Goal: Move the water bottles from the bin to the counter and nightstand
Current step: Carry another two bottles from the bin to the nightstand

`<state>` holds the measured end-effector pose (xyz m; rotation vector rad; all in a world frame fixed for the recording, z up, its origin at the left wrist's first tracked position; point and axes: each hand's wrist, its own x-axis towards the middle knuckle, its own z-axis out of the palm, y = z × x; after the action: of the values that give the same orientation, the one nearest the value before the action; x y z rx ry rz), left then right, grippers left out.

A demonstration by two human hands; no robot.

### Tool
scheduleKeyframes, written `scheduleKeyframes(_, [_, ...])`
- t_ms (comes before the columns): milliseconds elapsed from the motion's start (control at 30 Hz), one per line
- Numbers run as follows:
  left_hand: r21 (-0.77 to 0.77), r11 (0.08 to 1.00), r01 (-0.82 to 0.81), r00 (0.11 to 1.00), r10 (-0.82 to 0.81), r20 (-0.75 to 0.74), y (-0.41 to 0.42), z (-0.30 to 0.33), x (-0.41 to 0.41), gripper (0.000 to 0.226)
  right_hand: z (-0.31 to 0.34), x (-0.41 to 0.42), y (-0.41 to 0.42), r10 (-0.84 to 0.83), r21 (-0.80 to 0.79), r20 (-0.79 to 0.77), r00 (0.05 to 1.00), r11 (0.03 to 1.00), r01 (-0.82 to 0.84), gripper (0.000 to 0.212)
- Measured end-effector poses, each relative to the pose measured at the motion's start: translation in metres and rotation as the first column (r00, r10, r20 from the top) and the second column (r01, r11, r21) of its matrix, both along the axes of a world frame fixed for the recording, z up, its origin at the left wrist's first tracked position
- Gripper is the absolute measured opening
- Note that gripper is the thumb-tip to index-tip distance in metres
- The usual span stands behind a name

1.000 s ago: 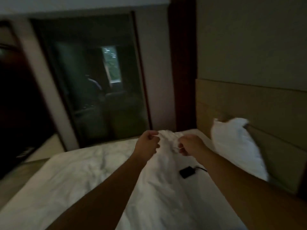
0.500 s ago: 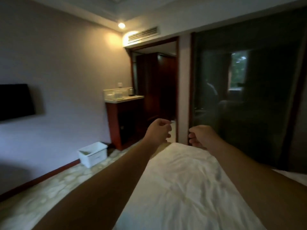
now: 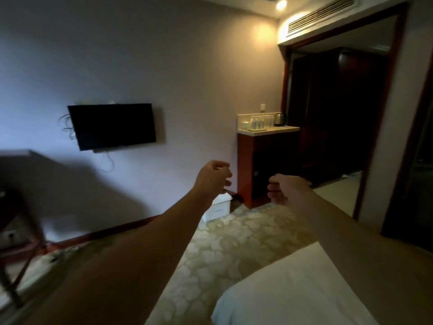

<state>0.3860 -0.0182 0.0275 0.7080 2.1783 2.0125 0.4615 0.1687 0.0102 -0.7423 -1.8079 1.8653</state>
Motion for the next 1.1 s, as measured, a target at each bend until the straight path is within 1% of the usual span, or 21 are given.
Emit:
scheduleKeyframes(133, [0.002,0.997,-0.080,0.996,0.080,0.037,-0.010,-0.022,-0.100,0.020,-0.021,-0.114,-0.006,0.029,0.003,0.052,0.998,1.000,-0.029,0.023])
scheduleKeyframes(200, [-0.012,0.995,-0.096,0.994,0.097,0.052,-0.013,-0.037,-0.153,0.019,-0.030,-0.175,-0.011,0.045,-0.024,0.065,0.997,0.999,-0.044,0.020])
scheduleKeyframes(267, [-0.035,0.995,-0.093,0.995,0.094,0.046,-0.017,-0.048,-0.209,0.019,-0.037,-0.235,-0.015,0.048,-0.043,0.060,0.997,0.998,-0.046,0.015])
scheduleKeyframes(433, [-0.101,0.993,-0.063,0.995,0.070,0.075,-0.024,-0.053,-0.342,0.022,-0.042,-0.364,-0.025,0.018,-0.054,0.086,0.996,0.998,-0.013,0.016])
scheduleKeyframes(533, [-0.092,0.995,-0.043,0.996,0.050,0.077,-0.018,-0.046,-0.425,0.023,-0.035,-0.434,-0.019,-0.011,-0.045,0.101,0.995,0.999,0.016,0.016])
scheduleKeyframes(633, [-0.052,0.998,-0.046,0.996,0.050,0.075,-0.003,-0.044,-0.504,0.018,-0.029,-0.500,-0.004,-0.033,-0.035,0.112,0.993,0.999,0.037,0.022])
scheduleKeyframes(667, [-0.043,0.998,-0.046,0.996,0.049,0.071,0.005,-0.047,-0.529,0.017,-0.029,-0.522,0.002,-0.044,-0.032,0.122,0.992,0.998,0.049,0.021])
scheduleKeyframes(733, [-0.029,0.999,-0.040,0.997,0.042,0.058,0.023,-0.053,-0.581,0.017,-0.032,-0.568,0.020,-0.060,-0.003,0.134,0.989,0.998,0.061,0.012])
scheduleKeyframes(900, [-0.040,0.999,-0.023,0.999,0.025,0.048,0.077,-0.064,-0.704,0.016,-0.045,-0.695,0.073,-0.006,0.050,0.181,0.983,0.999,-0.003,0.015])
scheduleKeyframes(967, [-0.027,0.999,-0.025,0.998,0.026,0.063,0.095,-0.065,-0.752,0.017,-0.050,-0.751,0.092,-0.025,0.053,0.141,0.990,0.998,0.018,0.012])
scheduleKeyframes(1033, [-0.024,0.999,-0.027,0.997,0.028,0.070,0.107,-0.065,-0.801,0.016,-0.053,-0.811,0.107,-0.046,0.035,0.095,0.994,0.998,0.043,0.017])
scheduleKeyframes(1100, [-0.037,0.998,-0.042,0.996,0.045,0.073,0.116,-0.066,-0.852,0.015,-0.053,-0.868,0.113,-0.041,0.030,0.076,0.996,0.999,0.039,0.012])
